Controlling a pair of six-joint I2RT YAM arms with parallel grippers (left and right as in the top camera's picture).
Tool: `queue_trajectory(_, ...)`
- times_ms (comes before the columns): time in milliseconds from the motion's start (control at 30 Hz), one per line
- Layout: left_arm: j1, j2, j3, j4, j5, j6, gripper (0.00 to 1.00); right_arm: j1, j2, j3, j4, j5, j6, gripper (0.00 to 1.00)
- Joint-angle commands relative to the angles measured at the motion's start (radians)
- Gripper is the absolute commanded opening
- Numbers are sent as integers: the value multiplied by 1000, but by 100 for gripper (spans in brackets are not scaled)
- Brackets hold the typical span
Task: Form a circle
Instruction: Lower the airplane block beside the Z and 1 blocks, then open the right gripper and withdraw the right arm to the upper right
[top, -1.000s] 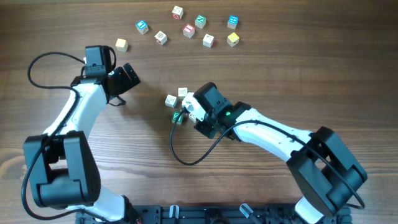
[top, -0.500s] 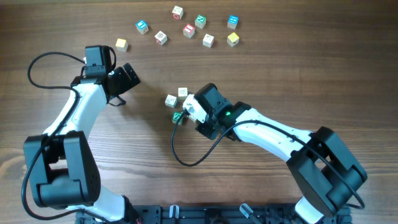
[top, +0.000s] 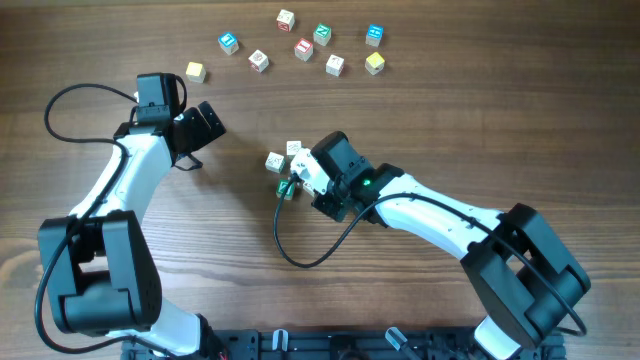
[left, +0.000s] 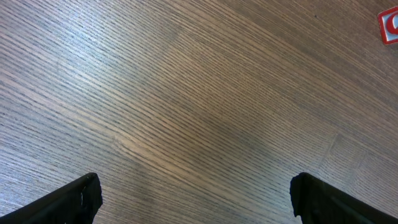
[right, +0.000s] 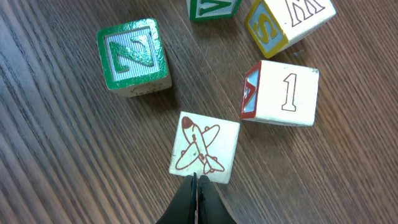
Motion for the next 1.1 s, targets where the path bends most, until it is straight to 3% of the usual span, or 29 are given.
queue_trajectory(0,0,9,-6,1,9,-6,100,0,-18,-6,-27,-3,8,5)
queue_trajectory(633,0,9,-6,11,20,-6,100,0,6,-6,27,4,-17,4)
queue_trajectory(667,0,9,-6,11,25,-6,91,0,6,-6,33,12,-17,4)
queue_trajectory(700,0,9,-6,12,47,-6,72,-3,6,0,34,19,-16,4)
queue_trajectory(800,0,9,-6,24,92,-6,27,-21,6,42,33,19,20,4)
queue_trajectory(833,0,9,-6,27,99,-6,17,-36,6,70,30,18,63,4)
queue_trajectory(1000,0,9,-6,19,116,-5,4,-106,5,191,-87,-1,111,4)
queue_trajectory(1067,0,9,-6,14,166,-5,4,-145,5,214,-109,0,175,4)
